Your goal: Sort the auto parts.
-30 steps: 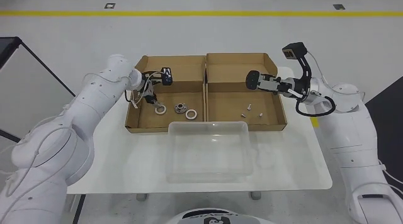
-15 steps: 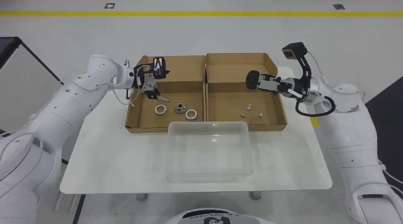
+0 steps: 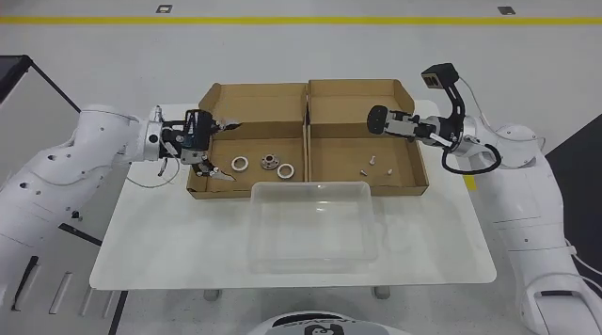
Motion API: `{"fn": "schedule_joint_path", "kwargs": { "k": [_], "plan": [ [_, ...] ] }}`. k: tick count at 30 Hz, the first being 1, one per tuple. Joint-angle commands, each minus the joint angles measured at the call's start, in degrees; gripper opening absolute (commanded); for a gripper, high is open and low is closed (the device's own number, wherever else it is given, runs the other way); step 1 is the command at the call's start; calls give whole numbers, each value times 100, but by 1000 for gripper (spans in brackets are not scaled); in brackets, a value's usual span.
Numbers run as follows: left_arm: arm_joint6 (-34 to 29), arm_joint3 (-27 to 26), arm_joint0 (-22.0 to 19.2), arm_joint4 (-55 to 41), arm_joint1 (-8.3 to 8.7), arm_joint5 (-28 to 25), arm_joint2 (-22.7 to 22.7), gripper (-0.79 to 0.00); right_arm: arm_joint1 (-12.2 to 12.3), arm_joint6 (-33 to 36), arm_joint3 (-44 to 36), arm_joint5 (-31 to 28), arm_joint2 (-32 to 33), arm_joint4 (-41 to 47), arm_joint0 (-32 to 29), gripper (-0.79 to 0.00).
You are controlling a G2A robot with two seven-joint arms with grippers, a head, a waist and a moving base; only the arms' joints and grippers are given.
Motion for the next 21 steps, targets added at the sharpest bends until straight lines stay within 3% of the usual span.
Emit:
{"fn": "schedule_joint_path", "kwargs": {
  "k": [1,8,21],
  "plan": [
    [164,-389,315,60,289,0,-331,0,0,0,0,0,0,0,0,0],
    [649,-1392,1391,251,1048,91,-1419,0,0,0,0,0,0,0,0,0],
    [649,-1392,1390,251,1047,91,-1418,0,0,0,0,0,0,0,0,0]
  ]
}}
